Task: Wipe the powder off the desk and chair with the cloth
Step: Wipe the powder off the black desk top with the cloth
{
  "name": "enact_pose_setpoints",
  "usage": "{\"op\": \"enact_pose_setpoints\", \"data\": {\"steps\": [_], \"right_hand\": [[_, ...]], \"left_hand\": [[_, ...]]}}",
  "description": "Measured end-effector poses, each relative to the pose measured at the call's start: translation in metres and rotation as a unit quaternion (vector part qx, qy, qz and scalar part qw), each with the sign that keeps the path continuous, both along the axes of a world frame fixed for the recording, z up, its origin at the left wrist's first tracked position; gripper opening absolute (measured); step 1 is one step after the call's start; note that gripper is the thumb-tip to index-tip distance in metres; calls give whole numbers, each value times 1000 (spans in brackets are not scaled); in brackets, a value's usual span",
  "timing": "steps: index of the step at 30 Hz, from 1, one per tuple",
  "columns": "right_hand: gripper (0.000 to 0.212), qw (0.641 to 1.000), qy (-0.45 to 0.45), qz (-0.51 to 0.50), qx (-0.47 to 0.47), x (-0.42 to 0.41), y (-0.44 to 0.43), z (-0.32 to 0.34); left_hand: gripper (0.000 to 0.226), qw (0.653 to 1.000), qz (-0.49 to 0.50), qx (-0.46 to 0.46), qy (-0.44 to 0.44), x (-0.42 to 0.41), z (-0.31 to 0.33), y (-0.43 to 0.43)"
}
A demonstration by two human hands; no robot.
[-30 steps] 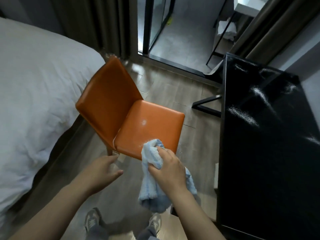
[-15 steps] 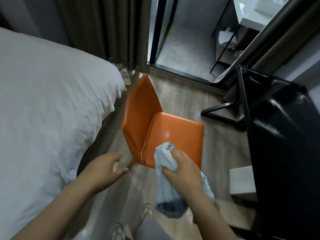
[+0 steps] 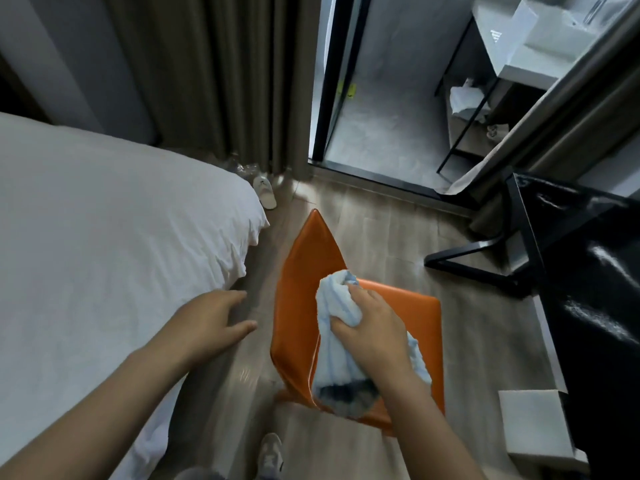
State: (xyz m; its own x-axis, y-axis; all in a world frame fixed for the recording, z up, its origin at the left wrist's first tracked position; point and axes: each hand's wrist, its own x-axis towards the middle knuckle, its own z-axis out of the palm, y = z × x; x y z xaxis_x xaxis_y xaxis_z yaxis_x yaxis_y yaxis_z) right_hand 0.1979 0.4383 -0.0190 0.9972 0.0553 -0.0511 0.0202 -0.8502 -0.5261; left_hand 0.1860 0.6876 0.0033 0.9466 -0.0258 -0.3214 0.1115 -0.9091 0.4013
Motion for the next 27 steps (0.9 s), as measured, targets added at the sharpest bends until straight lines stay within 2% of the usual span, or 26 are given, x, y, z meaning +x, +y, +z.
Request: {"op": "enact_pose_setpoints", "data": {"steps": [4,13,21,27], "right_hand": [[44,1000,23,-17,11,35,10,3],[38,995,-18,-97,-22,118,53,10],[36,985,18,-165,-43,183,95,17],[36,973,40,-226,-30,246,89,4]], "left_hand": [[63,1000,-21,-4,7,42,1,12],[61,994,-109,-15,0,171,2,60],[61,985,-164,-40,20,278,-2,110],[62,975,-211,-55,39,365,-26,96]]}}
